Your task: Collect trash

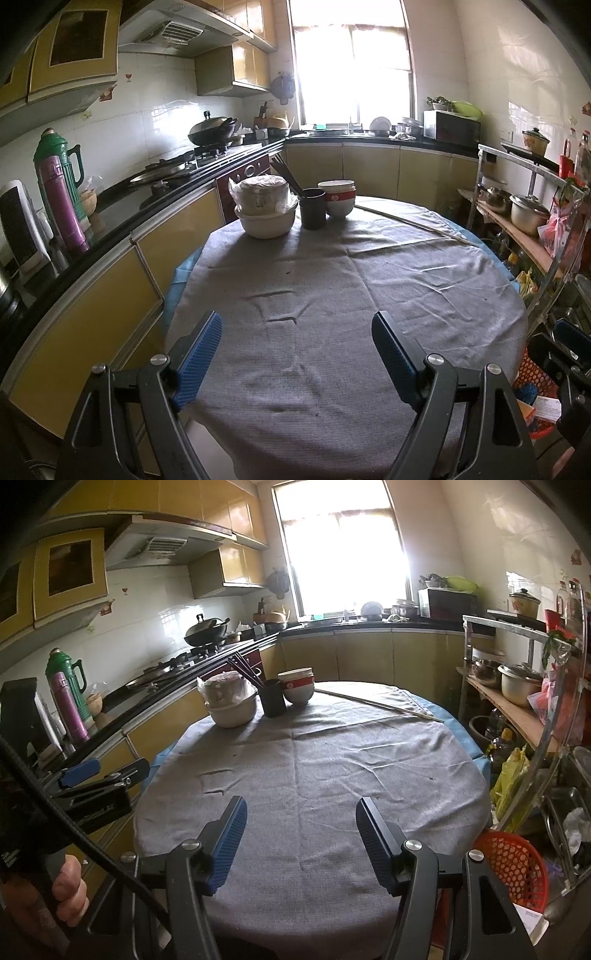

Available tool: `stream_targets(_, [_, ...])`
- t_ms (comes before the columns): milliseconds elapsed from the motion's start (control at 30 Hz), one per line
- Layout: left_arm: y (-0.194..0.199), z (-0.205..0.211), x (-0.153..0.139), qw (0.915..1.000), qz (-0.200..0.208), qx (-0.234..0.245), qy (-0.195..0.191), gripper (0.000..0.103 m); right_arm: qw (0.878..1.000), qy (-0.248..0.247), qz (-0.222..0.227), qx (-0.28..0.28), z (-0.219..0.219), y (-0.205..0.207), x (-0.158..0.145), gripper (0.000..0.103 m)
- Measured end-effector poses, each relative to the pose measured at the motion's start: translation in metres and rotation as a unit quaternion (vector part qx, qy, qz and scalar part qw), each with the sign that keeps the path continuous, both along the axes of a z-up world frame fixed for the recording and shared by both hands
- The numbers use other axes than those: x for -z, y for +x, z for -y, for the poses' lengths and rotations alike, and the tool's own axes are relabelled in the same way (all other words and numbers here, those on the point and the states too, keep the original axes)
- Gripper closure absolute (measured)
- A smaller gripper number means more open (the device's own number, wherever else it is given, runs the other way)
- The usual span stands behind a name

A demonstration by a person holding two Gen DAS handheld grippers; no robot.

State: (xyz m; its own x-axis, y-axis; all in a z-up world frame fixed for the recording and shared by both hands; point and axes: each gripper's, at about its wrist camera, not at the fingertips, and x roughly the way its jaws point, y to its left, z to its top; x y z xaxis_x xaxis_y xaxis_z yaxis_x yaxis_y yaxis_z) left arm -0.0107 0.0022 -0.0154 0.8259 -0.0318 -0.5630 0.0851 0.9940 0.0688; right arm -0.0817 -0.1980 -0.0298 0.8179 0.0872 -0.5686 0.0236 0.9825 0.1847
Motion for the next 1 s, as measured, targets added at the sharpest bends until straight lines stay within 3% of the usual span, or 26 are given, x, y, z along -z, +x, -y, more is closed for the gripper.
stream_targets(1000, [0.001, -0.004, 0.002, 1.0000, -0.004, -0.006, -0.001, 0.019, 1.000, -0.001, -0.006, -0.010, -0.011, 0.005, 0.000, 0.038])
